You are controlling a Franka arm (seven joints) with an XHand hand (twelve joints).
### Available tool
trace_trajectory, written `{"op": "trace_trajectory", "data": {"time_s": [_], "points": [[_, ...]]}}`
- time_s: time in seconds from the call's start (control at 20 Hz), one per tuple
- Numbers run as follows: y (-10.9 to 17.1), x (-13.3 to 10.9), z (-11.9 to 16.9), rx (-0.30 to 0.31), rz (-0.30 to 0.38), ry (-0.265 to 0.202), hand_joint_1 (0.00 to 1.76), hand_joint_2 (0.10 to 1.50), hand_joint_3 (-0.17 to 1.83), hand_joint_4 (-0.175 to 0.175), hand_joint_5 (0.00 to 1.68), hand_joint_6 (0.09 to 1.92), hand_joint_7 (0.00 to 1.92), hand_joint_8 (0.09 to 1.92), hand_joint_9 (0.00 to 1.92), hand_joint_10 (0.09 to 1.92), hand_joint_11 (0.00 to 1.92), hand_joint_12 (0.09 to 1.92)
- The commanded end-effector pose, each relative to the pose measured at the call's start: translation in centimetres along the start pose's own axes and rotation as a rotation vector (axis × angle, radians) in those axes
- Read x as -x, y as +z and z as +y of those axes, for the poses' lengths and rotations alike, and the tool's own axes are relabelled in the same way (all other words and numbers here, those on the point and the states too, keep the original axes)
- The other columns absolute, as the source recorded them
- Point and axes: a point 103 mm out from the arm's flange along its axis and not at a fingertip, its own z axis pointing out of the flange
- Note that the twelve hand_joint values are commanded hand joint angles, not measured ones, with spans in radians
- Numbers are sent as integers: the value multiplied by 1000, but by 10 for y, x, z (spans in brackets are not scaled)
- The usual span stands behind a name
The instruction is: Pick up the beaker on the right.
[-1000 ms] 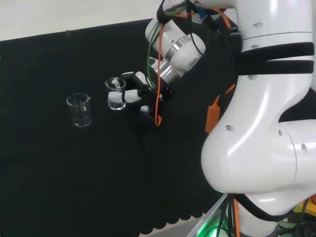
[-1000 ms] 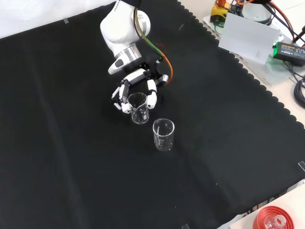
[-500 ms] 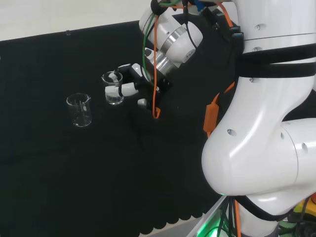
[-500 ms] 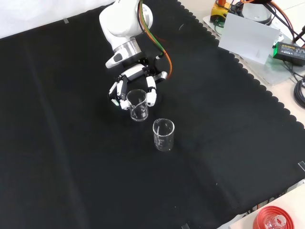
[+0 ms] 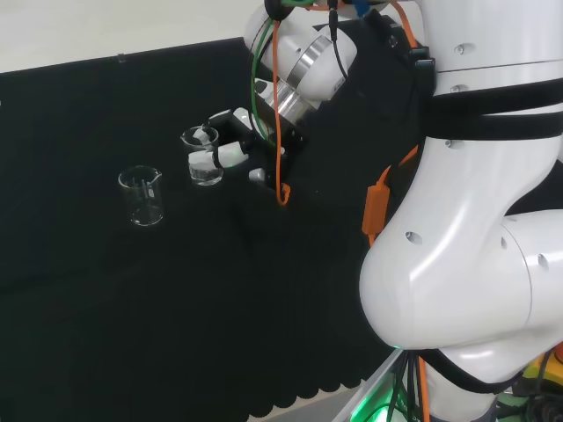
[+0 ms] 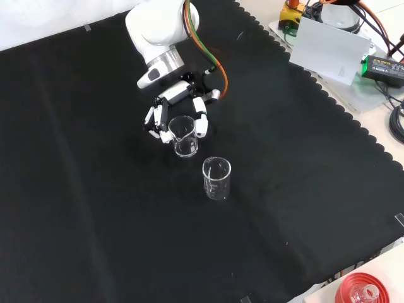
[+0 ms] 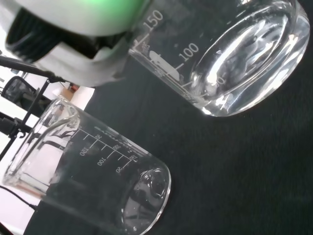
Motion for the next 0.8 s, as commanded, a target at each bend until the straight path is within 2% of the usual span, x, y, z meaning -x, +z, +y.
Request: {"op": "trace_trajectory", "data": {"time_s": [0.05, 0.8], "points": [[-5, -4, -3, -15, -13, -8, 1146, 565, 796, 175, 1320, 657, 1262, 314, 1050, 413, 489, 1263], [-17, -13, -10, -82, -60, -27, 1147, 558, 810, 175, 1319, 665, 1277, 305, 1057, 408, 501, 1260]]}}
